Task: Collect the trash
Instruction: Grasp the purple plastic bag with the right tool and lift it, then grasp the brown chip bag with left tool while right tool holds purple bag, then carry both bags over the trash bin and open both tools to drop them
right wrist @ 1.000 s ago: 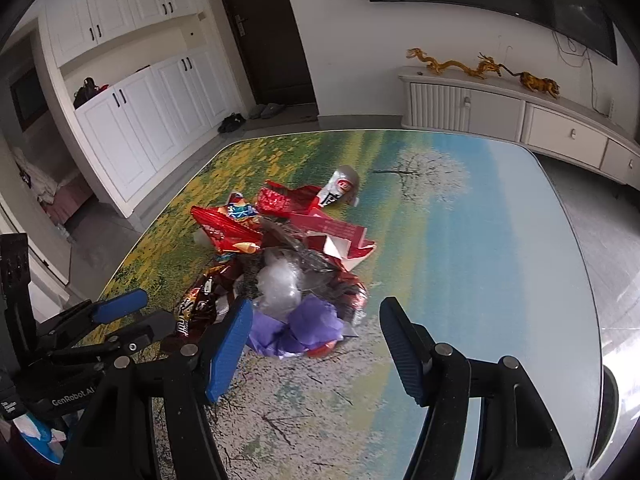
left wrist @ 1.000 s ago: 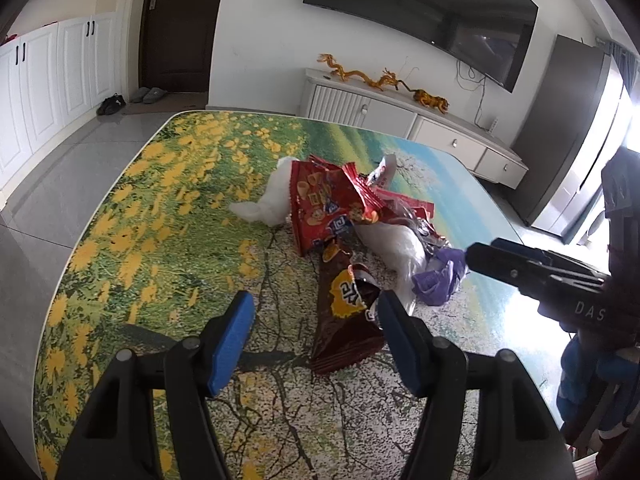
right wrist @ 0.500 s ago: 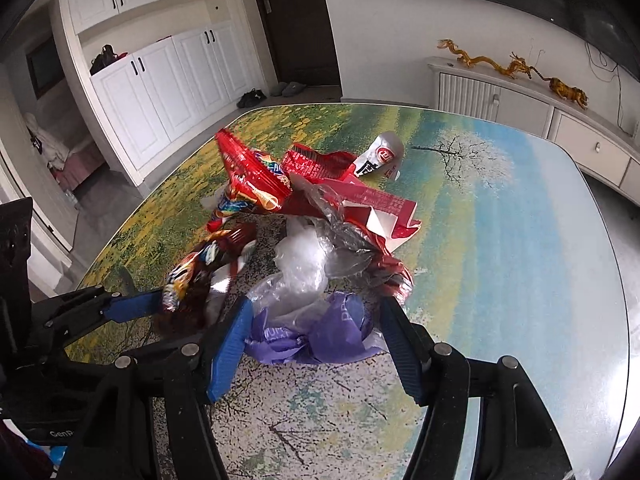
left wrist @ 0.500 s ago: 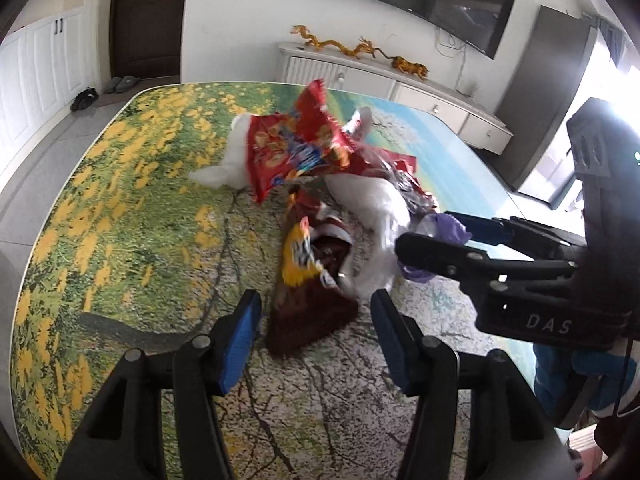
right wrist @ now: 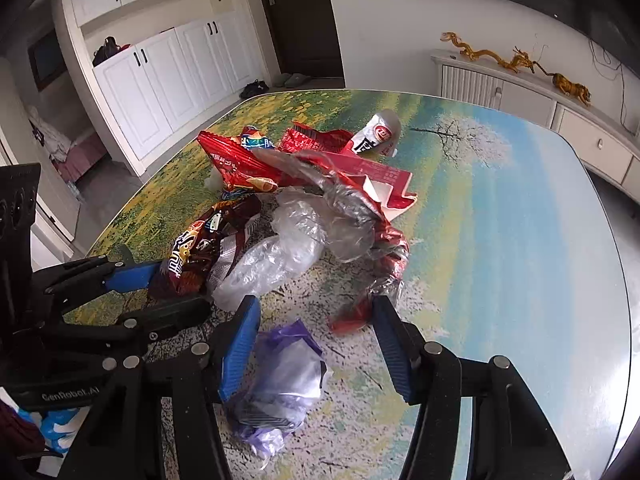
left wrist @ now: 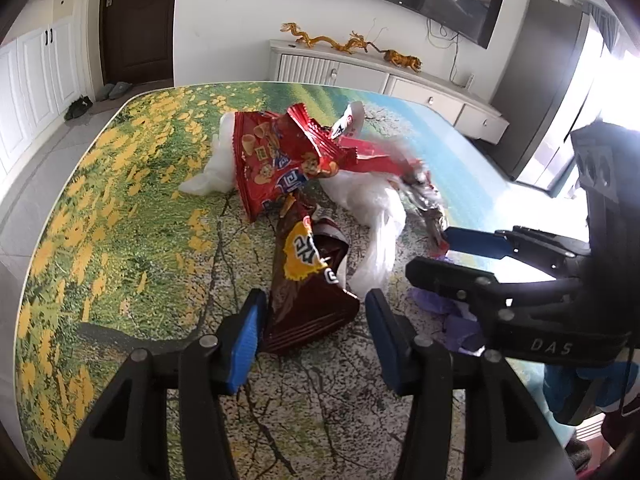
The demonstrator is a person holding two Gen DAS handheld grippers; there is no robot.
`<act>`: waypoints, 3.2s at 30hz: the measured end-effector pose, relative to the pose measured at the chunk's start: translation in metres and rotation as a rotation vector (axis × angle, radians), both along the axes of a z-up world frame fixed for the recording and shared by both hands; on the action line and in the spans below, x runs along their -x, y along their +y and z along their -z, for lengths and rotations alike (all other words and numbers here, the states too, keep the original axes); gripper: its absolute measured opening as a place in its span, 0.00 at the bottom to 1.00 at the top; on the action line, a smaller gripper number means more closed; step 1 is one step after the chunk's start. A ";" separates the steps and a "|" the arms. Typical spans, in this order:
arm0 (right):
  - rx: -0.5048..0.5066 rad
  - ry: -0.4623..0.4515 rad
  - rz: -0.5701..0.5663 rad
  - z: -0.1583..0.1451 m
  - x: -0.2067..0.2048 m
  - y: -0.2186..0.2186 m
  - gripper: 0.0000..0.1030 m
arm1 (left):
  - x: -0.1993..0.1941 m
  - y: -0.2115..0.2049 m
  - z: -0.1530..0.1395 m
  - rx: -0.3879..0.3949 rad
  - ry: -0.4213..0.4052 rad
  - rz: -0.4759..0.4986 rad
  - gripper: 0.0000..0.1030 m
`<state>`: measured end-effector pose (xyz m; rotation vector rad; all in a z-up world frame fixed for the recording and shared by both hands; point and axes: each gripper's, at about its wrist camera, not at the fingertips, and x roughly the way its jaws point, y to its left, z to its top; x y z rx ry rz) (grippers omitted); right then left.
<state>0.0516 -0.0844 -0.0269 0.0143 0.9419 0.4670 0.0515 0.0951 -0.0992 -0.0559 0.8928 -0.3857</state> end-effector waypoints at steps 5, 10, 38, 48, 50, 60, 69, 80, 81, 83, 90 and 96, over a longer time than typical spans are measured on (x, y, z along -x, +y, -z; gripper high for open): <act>-0.040 -0.004 0.013 -0.004 0.012 -0.012 0.54 | 0.000 0.014 -0.007 0.086 0.001 -0.026 0.48; -0.095 0.008 0.022 -0.009 0.021 -0.021 0.54 | -0.013 0.023 -0.009 0.178 0.029 -0.043 0.48; -0.157 -0.017 -0.025 -0.022 0.053 -0.024 0.31 | 0.014 0.013 -0.022 0.180 0.010 -0.043 0.18; -0.172 -0.106 0.226 -0.045 0.081 -0.128 0.31 | 0.025 -0.057 -0.068 0.198 -0.053 0.131 0.18; -0.164 -0.123 0.296 -0.048 0.087 -0.156 0.31 | 0.022 -0.086 -0.074 0.193 -0.057 0.186 0.18; -0.089 -0.111 0.697 -0.026 0.115 -0.310 0.31 | 0.011 -0.272 -0.081 0.128 -0.016 0.488 0.18; -0.112 0.022 0.874 0.045 0.122 -0.402 0.33 | 0.001 -0.429 -0.031 0.033 0.102 0.643 0.21; -0.102 0.070 1.012 0.073 0.147 -0.446 0.60 | -0.016 -0.509 0.010 0.053 0.248 0.677 0.45; -0.102 0.067 1.018 0.072 0.149 -0.447 0.63 | -0.015 -0.510 0.010 0.052 0.249 0.671 0.45; -0.100 0.053 1.035 0.069 0.154 -0.447 0.70 | -0.016 -0.505 0.007 0.049 0.227 0.655 0.45; -0.103 -0.052 1.052 0.034 0.158 -0.441 1.00 | -0.018 -0.461 -0.023 0.062 0.109 0.539 0.45; -0.109 -0.171 1.003 -0.015 0.153 -0.416 1.00 | -0.006 -0.409 -0.066 0.081 -0.066 0.450 0.45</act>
